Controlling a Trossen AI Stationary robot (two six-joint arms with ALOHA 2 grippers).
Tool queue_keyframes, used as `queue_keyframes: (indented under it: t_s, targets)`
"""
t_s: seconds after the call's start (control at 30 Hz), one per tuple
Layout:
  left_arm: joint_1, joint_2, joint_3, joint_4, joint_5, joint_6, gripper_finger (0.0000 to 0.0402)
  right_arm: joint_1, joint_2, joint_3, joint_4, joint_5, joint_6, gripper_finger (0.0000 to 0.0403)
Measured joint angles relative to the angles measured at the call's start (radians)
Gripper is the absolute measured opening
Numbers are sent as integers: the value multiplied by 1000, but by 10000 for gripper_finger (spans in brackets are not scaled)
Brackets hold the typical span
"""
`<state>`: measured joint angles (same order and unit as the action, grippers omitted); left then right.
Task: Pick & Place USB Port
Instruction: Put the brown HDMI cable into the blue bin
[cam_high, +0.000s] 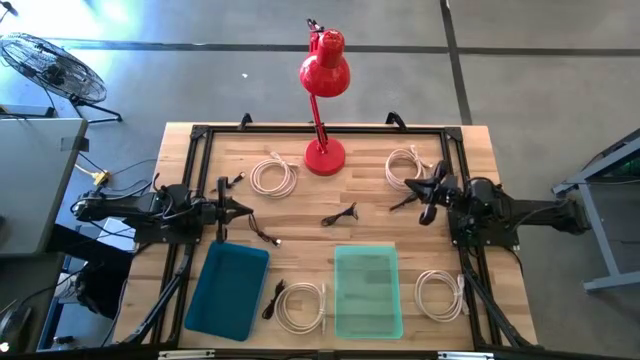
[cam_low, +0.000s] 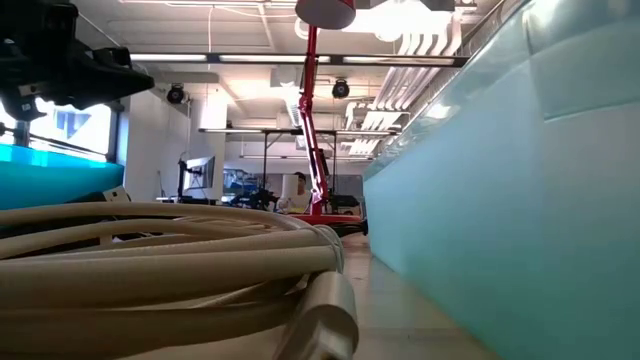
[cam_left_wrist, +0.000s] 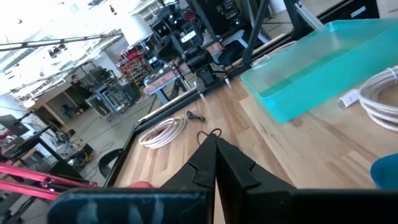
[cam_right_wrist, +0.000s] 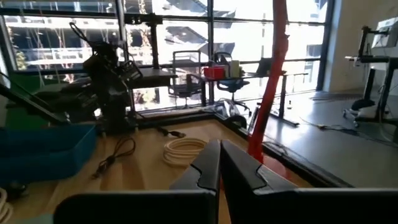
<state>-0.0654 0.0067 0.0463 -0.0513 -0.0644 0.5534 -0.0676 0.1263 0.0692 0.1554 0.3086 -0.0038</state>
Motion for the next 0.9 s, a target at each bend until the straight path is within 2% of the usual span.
queue_keyframes:
  t_s: [0.13,0.27,0.57,0.77,0.9]
  targets:
    - [0,0,0,0,-22,24,0,0,33,96,-155,65,29,28]
    - [0,0,0,0,-24,25,0,0,106,180,-274,117,129,75]
    - [0,0,0,-1,-17,18,0,0,411,413,-469,276,188,185]
    - [0,0,1,-4,2,19,0,-14,638,620,-645,340,209,213]
    - [0,0,1,-4,1,25,9,-54,749,778,-805,337,226,215]
